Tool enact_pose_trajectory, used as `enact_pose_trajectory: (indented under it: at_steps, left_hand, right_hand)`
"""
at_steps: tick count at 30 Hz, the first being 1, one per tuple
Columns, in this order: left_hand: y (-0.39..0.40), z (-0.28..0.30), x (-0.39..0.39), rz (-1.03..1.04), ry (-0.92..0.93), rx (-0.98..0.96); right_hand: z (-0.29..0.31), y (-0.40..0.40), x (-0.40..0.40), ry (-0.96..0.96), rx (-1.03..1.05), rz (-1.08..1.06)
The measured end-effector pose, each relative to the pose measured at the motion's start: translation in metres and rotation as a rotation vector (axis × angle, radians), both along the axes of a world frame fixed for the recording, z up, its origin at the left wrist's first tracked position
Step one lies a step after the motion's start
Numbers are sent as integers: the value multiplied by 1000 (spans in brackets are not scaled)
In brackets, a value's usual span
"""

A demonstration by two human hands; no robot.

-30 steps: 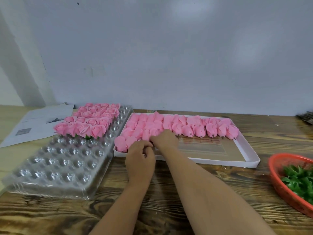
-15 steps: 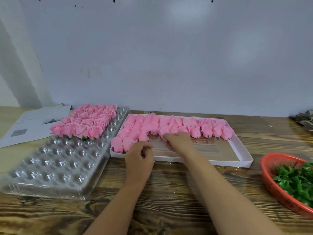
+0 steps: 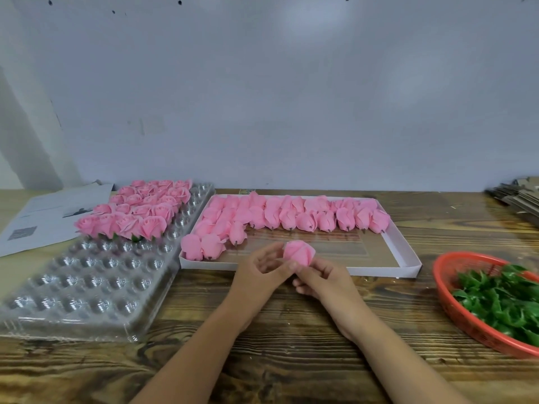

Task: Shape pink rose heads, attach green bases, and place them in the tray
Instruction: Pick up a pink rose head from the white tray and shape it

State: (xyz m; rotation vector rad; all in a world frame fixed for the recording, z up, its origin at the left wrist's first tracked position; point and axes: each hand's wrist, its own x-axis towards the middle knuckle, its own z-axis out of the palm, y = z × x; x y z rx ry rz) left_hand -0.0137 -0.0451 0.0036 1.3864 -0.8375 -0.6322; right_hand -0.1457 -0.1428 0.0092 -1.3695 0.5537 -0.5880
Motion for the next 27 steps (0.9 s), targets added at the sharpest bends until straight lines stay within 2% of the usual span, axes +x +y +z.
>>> enact_pose_trajectory:
  at_steps: [5,10,14,21,27]
  left_hand:
    - [2,2,0,-67,-104,17]
    - [4,4,-2,-104,-122,34]
    - [8,10,-5,-149,-67,65]
    - [13,16,-2,-337,134,44]
    - [19,30,-9,-565,192,66]
  right_hand:
    - [0,-1,1,30,-105,-14]
    - [1,0,-1,-4,-111,18]
    - [6,3,-4,-9,-95,107]
    - [13,1,-10,-92,229,369]
    - [16,6,-12,-133,358,592]
